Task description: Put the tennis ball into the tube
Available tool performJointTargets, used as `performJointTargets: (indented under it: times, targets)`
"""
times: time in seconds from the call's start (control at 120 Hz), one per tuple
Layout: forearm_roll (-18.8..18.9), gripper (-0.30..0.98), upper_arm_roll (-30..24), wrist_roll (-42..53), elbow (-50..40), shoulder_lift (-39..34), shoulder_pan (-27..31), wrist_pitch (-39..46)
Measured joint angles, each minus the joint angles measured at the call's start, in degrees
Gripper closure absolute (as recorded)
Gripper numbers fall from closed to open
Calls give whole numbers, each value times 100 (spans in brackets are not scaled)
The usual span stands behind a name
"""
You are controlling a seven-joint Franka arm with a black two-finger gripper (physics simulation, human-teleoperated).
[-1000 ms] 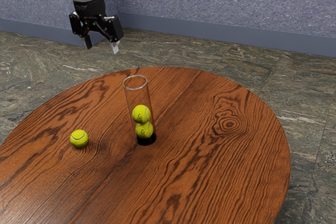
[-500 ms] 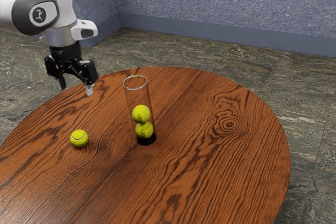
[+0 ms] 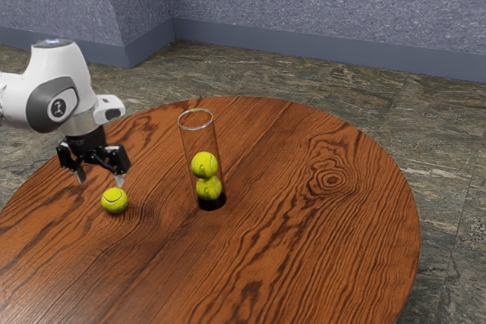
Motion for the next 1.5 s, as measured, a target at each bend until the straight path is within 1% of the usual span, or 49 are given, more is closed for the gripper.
performJointTargets:
  times: [0.2,0.333,0.433,0.608,0.733,1.025,1.183,1.383,1.433,1.5]
  targets:
    - [4,0,-7,-231,77,430,94,487]
    - [-2,0,7,229,102,734,345,981]
    - [-43,0,9,639,286,1215,486,1227]
    - [-129,0,12,1200,755,2053,666,1436]
    - [-179,0,9,1512,1051,2373,625,1513]
    - [-197,0,13,2049,1115,2669,702,1580]
    - [-198,0,9,2244,1328,3018,756,1593]
    - [-208,0,9,2426,1448,3194,759,1604]
    - [-211,2,9,2462,1462,3212,760,1605]
    - [-215,11,9,2504,1467,3220,762,1607]
